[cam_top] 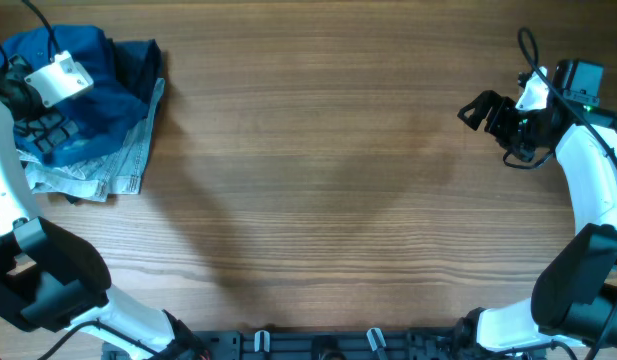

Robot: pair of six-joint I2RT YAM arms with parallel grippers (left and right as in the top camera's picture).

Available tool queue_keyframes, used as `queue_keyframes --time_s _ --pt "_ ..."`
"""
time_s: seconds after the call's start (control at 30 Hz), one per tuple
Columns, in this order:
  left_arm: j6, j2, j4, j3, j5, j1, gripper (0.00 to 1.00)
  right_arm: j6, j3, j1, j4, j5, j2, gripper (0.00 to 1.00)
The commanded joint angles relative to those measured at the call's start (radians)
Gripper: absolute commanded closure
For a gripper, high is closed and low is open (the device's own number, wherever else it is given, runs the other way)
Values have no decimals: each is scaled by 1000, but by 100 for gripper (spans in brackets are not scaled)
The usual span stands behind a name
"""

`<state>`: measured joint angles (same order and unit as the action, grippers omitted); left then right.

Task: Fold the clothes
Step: 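Carry the bundle left and drop it onto the clothes pile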

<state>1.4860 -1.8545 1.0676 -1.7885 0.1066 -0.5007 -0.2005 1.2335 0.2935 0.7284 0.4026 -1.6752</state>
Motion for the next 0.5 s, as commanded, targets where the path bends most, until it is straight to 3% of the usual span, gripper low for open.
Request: queue_keyframes --time_s 0.0,0.23,0.33,0.43,0.47 --pt "-35 58 21 -9 78 -5 0 6 19 -4 0 -6 22 1" --pt "-50 238 20 -9 381 -5 0 89 47 -4 -21 -71 24 0" --pt "-310 306 -39 -9 582 3 0 96 110 -4 -14 -169 40 0" --pt "-795 345 -169 -9 697 51 0 95 170 -4 -70 -236 93 0" --pt "-876 346 -183 -9 695 66 0 94 176 -4 -89 -231 107 0"
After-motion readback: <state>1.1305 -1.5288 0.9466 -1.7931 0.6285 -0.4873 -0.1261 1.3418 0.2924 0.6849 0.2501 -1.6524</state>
